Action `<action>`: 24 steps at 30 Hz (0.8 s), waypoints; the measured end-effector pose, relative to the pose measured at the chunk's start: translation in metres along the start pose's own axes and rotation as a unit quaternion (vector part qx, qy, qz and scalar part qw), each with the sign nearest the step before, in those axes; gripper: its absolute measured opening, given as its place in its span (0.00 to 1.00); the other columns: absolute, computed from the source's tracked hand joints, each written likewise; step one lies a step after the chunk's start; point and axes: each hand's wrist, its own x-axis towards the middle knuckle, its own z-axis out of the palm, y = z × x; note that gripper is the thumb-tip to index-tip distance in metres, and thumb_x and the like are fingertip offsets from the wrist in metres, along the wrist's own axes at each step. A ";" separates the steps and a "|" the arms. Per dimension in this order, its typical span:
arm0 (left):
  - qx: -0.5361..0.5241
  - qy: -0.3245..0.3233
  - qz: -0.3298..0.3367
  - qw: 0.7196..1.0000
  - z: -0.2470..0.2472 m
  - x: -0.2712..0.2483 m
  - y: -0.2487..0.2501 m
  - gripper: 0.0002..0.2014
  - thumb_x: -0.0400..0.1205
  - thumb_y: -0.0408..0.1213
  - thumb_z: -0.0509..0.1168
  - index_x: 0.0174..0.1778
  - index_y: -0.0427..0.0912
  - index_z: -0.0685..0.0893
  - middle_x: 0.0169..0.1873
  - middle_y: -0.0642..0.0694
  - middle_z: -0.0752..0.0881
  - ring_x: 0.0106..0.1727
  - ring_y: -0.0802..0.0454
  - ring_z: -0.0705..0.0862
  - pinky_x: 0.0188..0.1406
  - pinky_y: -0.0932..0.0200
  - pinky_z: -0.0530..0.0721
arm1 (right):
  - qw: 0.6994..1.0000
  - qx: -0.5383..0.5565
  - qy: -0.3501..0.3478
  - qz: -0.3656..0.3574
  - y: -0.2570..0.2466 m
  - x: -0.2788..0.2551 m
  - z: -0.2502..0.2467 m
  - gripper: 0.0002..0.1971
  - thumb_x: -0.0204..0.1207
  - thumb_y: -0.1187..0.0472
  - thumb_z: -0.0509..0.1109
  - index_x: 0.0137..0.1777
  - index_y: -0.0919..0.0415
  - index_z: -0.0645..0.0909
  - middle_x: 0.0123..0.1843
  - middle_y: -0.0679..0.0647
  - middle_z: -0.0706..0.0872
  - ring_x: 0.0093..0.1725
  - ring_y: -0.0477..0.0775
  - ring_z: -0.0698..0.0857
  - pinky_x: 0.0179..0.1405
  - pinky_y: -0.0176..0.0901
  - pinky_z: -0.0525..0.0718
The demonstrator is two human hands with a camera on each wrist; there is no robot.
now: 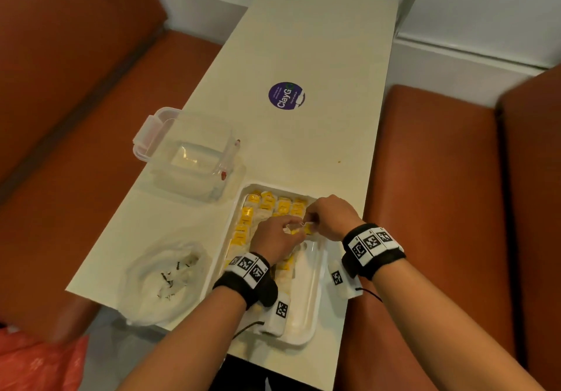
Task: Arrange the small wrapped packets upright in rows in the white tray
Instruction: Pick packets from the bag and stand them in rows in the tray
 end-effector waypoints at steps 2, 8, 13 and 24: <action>0.020 -0.012 -0.006 1.000 0.006 0.011 0.003 0.12 0.81 0.46 0.78 0.59 0.50 0.94 0.53 0.53 0.92 0.56 0.53 0.88 0.60 0.56 0.86 | 1.000 0.018 0.011 0.000 0.005 0.002 -0.001 0.08 0.77 0.62 0.76 0.51 0.48 0.91 0.45 0.46 0.91 0.50 0.54 0.89 0.44 0.43 0.80; 0.068 -0.018 -0.036 0.997 0.017 0.030 0.012 0.12 0.79 0.56 0.77 0.38 0.52 0.93 0.40 0.47 0.93 0.44 0.47 0.88 0.44 0.57 0.82 | 0.997 0.046 0.054 0.022 0.013 0.007 -0.001 0.06 0.74 0.60 0.79 0.47 0.48 0.92 0.44 0.46 0.93 0.48 0.52 0.89 0.52 0.46 0.85; 0.093 0.010 -0.056 0.994 0.021 0.034 0.020 0.09 0.82 0.53 0.74 0.46 0.53 0.94 0.53 0.48 0.94 0.56 0.47 0.91 0.47 0.58 0.82 | 0.993 0.018 0.109 0.028 0.012 0.015 0.009 0.08 0.78 0.59 0.75 0.53 0.48 0.93 0.49 0.48 0.95 0.51 0.56 0.90 0.58 0.49 0.85; 0.072 -0.104 -0.011 0.992 0.026 0.012 0.008 0.22 0.84 0.44 0.70 0.76 0.50 0.86 0.76 0.51 0.85 0.74 0.52 0.84 0.69 0.62 0.78 | 0.979 -0.072 0.180 0.061 0.014 0.022 0.032 0.10 0.81 0.61 0.69 0.47 0.49 0.92 0.38 0.54 0.89 0.42 0.61 0.83 0.47 0.51 0.74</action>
